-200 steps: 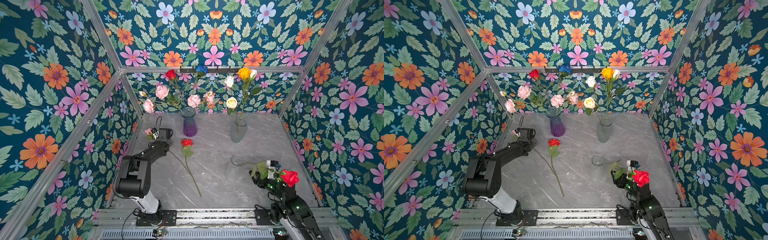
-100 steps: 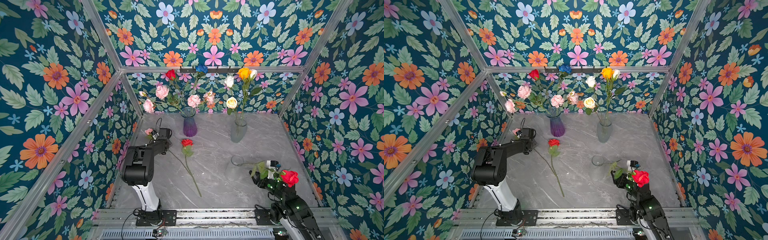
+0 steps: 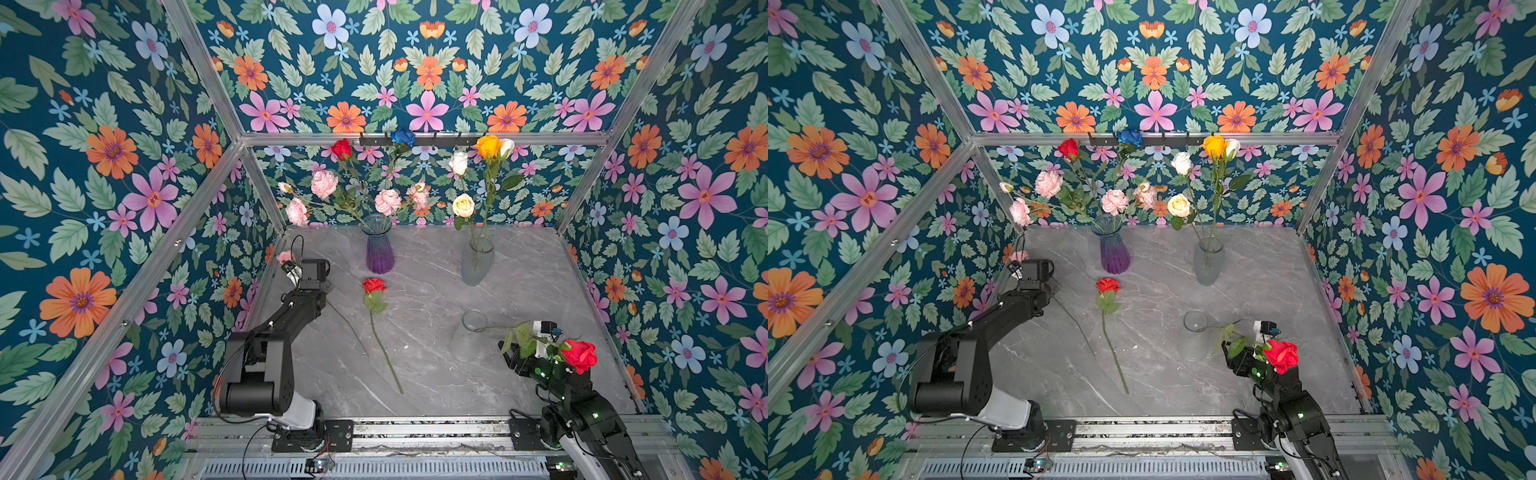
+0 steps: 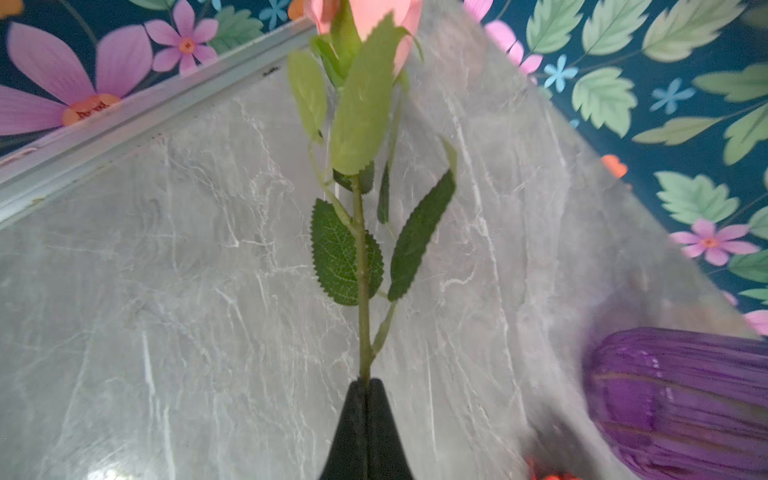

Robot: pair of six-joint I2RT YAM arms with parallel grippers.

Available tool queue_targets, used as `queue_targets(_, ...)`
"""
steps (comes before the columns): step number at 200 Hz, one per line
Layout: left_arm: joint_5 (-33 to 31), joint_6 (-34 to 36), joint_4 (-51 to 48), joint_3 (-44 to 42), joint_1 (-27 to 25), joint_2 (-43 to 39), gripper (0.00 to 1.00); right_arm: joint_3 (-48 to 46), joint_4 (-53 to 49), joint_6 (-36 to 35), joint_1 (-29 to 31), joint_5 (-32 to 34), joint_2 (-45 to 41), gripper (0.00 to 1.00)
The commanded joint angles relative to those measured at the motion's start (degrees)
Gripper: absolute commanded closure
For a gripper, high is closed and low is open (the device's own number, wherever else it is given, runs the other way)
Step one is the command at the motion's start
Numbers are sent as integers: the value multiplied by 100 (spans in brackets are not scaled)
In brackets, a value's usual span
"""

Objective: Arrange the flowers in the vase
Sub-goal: 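Lift the pink rose off the table with the left gripper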

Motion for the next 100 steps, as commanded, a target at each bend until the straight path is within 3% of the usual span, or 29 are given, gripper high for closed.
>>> queue_targets(1, -294, -321, 102, -238, 14, -725, 100, 7, 51, -24, 1, 37, -3, 41)
queue_targets(41, -811, -423, 283, -531, -9, -2811, 100, -4, 53, -19, 1, 37, -4, 41)
queue_targets(65, -729, -201, 659, -545, -47, -3876, 100, 1, 60, -23, 5, 52, -3, 41)
queue_targets(84, -365, 91, 990, -496, -57, -4135, 100, 0, 61, -17, 1, 44, -3, 41)
queue_targets(100, -340, 48, 383, -238, -56, -3749, 100, 4, 56, -24, 1, 39, -3, 41)
